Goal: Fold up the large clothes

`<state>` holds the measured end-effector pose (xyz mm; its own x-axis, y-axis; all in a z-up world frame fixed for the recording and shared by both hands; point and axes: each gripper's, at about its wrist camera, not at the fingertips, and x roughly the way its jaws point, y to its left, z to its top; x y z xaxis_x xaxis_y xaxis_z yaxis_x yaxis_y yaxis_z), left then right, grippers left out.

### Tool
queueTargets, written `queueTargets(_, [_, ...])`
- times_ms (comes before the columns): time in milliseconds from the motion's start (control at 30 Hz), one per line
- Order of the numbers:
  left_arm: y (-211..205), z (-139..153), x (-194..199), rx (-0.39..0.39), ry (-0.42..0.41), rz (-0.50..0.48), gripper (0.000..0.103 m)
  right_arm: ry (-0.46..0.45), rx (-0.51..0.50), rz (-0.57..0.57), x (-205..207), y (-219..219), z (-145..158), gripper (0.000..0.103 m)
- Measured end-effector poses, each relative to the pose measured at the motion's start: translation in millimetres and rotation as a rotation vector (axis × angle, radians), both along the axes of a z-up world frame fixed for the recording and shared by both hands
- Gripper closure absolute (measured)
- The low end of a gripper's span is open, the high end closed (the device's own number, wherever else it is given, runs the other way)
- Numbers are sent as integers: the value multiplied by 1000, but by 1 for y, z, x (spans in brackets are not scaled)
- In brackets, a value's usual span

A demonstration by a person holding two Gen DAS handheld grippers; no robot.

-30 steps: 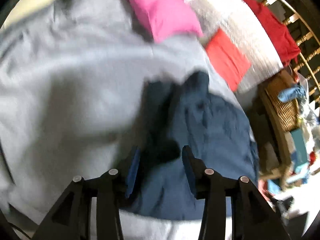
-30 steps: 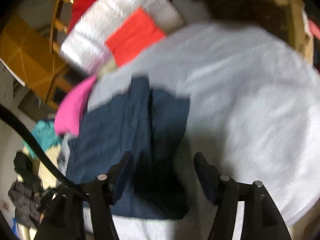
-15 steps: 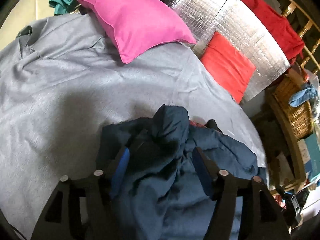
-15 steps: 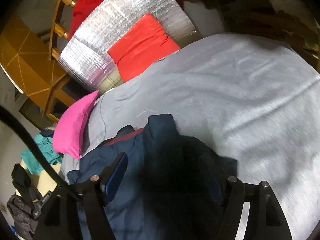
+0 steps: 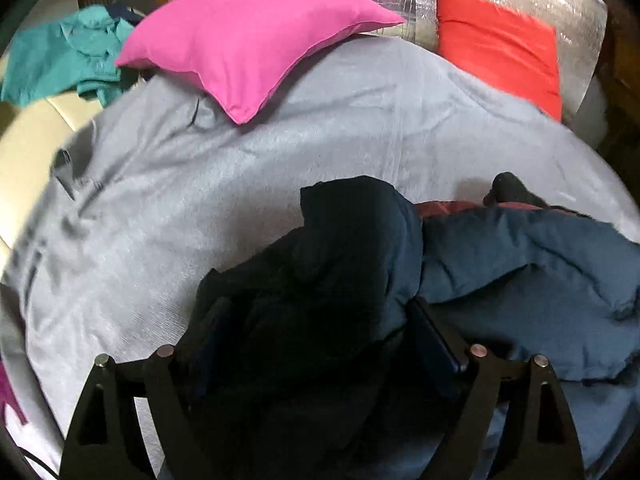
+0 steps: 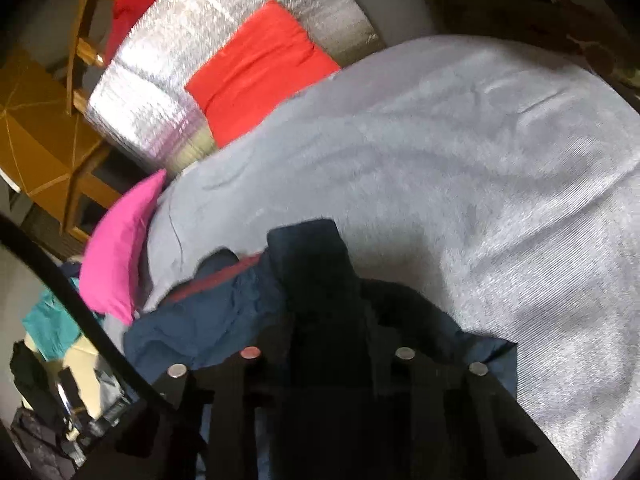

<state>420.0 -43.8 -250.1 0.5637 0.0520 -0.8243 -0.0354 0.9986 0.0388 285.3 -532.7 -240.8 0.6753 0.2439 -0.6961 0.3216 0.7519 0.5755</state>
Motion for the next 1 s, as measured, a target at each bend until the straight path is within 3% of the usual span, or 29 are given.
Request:
queueTargets(133, [-5, 3, -1, 43, -33, 24, 15, 7, -57, 0, 3, 8, 4, 70])
queueTargets(200, [-8, 0, 0, 66, -31, 19, 14, 82, -109, 18, 10, 14, -10, 49])
queueTargets(400, [-4, 3, -5, 52, -32, 32, 13, 96, -86, 6, 6, 11, -12, 46])
queueTargets(567, [12, 35, -29, 52, -159, 46, 13, 4, -139, -56, -14, 0, 17, 45])
queueTargets(700, [32, 63, -54, 16, -266, 37, 13, -88, -99, -50, -36, -2, 36, 45])
queueTargets(800, [42, 67, -71, -40, -258, -21, 13, -98, -90, 6, -50, 4, 41, 45])
queueTargets(1000, [65, 52, -94, -107, -152, -114, 13, -20, -57, 46, -77, 4, 29, 45])
